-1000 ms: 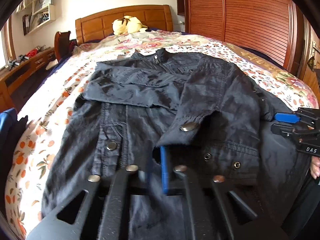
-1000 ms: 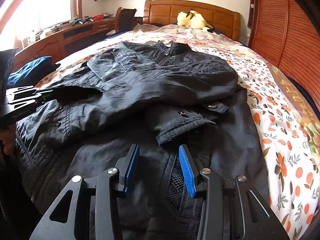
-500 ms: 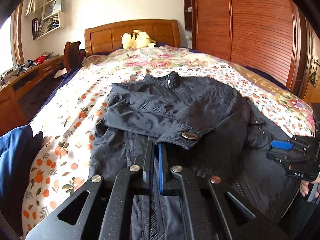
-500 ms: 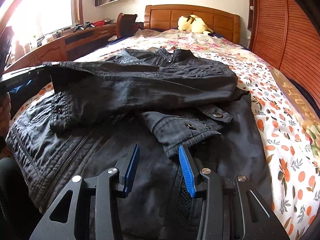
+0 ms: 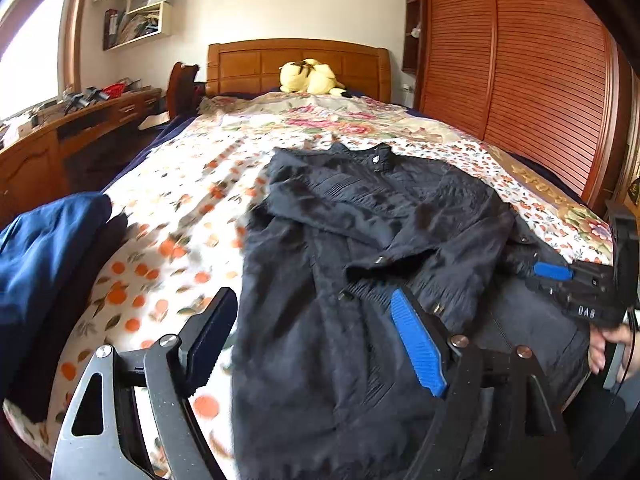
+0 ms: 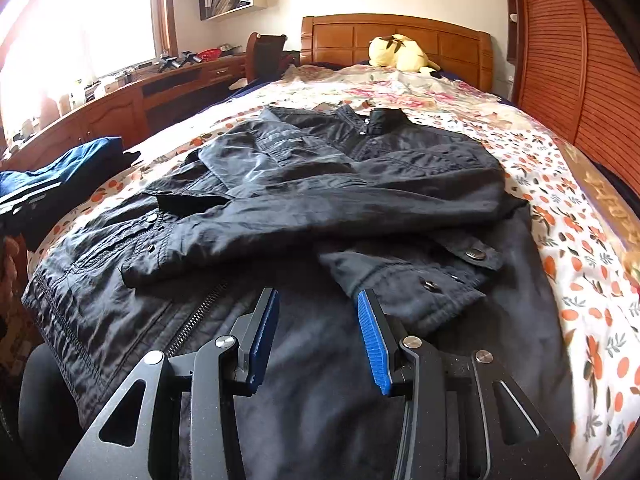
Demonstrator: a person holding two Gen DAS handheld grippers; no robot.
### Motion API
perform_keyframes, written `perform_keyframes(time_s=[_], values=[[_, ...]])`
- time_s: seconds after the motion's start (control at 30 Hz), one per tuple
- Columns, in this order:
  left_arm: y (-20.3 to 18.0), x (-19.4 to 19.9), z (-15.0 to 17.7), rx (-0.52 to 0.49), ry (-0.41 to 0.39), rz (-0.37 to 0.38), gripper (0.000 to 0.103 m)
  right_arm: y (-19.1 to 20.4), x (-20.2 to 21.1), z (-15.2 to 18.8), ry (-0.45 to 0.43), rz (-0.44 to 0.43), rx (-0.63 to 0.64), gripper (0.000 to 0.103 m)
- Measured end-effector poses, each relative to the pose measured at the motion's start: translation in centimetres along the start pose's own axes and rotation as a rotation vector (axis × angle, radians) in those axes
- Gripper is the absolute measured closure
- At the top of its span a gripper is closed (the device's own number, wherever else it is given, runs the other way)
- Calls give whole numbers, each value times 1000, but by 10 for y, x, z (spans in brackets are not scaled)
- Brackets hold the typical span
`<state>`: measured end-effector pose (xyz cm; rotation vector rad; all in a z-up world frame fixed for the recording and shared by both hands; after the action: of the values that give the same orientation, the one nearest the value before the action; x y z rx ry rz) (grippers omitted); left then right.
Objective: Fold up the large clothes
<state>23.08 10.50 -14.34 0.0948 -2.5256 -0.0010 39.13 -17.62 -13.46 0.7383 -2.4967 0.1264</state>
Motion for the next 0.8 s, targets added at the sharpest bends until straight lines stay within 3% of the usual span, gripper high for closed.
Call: perform_keyframes(time_s=[0.2, 0.37, 0.63, 0.8], values=[[27, 6, 26, -9, 35, -63, 23, 17, -11, -13, 1, -48, 22, 60], [41, 13, 36, -4, 39, -69, 23, 36, -25, -39, 10, -72, 86, 60], [49, 17, 48, -4, 40, -62, 23, 81, -85, -87, 55, -133, 169, 60], [51, 18, 54, -3, 46, -54, 23, 101, -133, -102, 145, -164, 199, 60]])
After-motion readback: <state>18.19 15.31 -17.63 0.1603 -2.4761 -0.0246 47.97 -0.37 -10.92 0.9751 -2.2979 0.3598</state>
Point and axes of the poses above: each gripper's, at about its wrist camera, not at the fingertips, and x roughly against the way its jaws point, y to its left, z to its underside, the point moved 6 cm from there along -x, roughly the way its jaws point, and after that the axes turned 8 degrees about -z, right-handed, at the moved point
